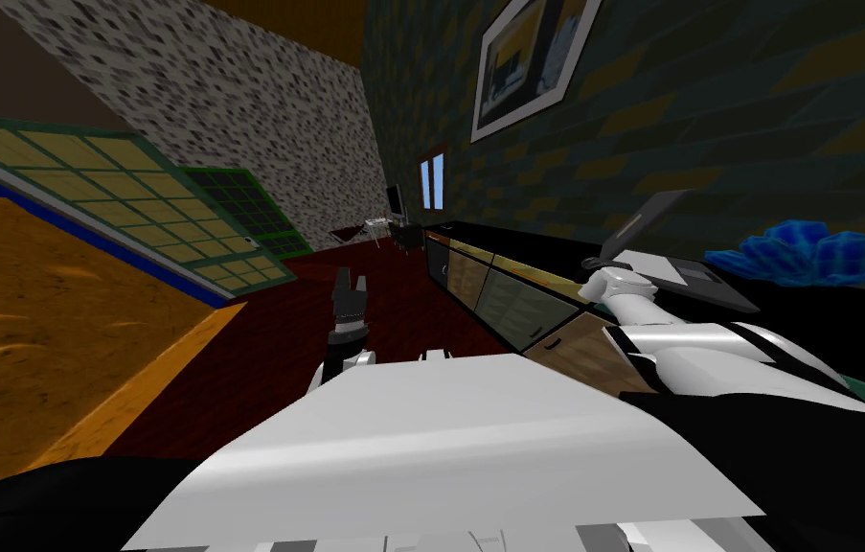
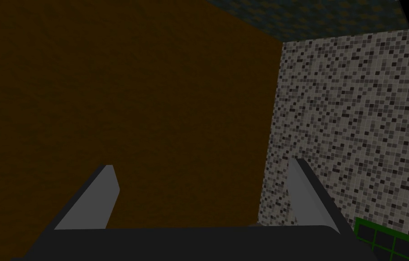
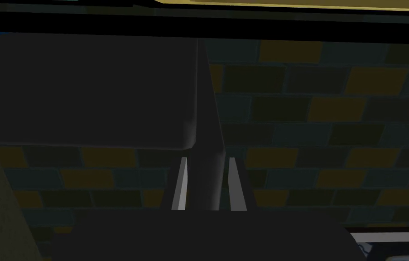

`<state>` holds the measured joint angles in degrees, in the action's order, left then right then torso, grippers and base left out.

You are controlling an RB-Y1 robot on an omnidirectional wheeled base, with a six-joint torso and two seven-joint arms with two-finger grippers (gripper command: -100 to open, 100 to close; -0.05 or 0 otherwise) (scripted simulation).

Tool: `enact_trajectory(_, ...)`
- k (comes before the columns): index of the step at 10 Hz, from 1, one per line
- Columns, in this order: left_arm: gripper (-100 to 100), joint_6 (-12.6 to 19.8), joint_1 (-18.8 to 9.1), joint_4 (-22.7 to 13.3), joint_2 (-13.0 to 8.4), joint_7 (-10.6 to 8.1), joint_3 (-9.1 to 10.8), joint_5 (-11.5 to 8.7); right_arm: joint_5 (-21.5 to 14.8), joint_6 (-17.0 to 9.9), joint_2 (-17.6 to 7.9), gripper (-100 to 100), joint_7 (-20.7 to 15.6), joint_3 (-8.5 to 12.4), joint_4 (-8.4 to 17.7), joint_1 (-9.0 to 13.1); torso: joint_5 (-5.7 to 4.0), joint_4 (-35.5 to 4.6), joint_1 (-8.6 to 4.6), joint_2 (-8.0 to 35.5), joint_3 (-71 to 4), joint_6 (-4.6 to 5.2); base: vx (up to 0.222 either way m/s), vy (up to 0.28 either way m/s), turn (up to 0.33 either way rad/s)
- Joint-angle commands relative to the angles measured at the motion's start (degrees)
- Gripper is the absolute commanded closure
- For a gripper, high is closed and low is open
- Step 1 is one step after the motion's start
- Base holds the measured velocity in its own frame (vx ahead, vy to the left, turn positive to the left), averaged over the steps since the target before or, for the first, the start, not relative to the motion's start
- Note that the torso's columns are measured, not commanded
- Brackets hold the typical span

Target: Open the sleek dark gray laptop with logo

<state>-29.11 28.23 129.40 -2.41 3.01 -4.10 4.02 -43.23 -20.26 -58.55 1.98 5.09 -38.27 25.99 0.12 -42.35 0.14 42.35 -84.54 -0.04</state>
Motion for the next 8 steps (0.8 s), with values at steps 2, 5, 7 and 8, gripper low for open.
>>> enact_trajectory(2, 0, 0.00, 0.00, 0.00, 0.00, 0.00, 0.00, 0.00, -0.79, 0.24, -0.56, 100, 1.94, 4.42, -1.01, -2.91, -0.01, 0.00, -0.02, 0.03, 0.02, 0.04, -0.026, -0.005, 0.095)
enact_trajectory(5, 0, 0.00, 0.02, 0.00, 0.00, 0.00, 0.00, 0.00, -0.64, 0.50, 1.39, 100, 3.94, 5.57, -2.99, -3.14, -0.04, 0.04, -0.13, -0.12, -0.07, 0.17, 0.019, -0.006, -0.085)
enact_trajectory(7, 0, 0.00, 0.01, 0.00, 0.00, 0.00, 0.00, 0.00, -0.96, 1.20, 2.99, 100, 6.45, 7.31, -4.65, -3.41, -0.12, 0.04, -0.25, -0.12, -0.06, 0.04, 0.034, -0.009, -0.102)
enact_trajectory(8, 0, 0.00, 0.01, 0.00, 0.00, 0.00, 0.00, 0.00, -1.11, 1.54, 3.79, 100, 7.71, 8.18, -5.48, -3.54, -0.15, 0.04, -0.29, -0.10, -0.05, 0.06, 0.038, -0.009, -0.104)
